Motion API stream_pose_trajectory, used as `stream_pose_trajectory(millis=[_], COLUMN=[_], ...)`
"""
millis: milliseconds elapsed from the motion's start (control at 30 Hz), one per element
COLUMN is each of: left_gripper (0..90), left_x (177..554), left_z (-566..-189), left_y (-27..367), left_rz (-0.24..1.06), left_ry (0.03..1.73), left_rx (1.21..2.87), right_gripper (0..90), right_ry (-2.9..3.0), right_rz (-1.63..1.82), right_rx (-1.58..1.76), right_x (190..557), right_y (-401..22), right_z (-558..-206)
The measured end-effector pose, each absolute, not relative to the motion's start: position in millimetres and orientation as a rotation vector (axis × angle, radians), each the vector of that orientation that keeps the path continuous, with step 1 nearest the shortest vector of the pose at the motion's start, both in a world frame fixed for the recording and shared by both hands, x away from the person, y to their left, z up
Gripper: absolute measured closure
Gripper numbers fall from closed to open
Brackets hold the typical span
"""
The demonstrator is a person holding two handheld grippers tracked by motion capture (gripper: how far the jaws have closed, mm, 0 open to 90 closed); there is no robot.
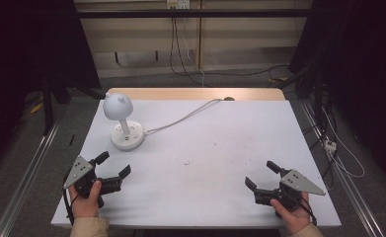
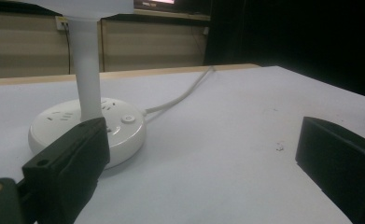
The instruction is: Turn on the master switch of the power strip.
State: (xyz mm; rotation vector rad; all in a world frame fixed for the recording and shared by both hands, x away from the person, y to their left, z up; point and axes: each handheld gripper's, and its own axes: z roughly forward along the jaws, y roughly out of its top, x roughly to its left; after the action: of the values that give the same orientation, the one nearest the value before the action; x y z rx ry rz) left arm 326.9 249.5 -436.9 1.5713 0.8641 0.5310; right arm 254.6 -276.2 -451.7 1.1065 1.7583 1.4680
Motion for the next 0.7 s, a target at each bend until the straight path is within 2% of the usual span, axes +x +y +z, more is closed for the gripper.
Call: stream_pose_trajectory(millis=[700], left_gripper=[2.5], left_x=[344.4], left_z=[-432.1], left_y=[226.8], left_rz=[0.546], left_ry=[0.89], left_rx=[1.607], right_gripper=[4.3], right_ry=[1.75], right_rz=[1.471], right_rx=[1.112], right_x=[255.1], right_y=[-278.0], right_z=[-450.5])
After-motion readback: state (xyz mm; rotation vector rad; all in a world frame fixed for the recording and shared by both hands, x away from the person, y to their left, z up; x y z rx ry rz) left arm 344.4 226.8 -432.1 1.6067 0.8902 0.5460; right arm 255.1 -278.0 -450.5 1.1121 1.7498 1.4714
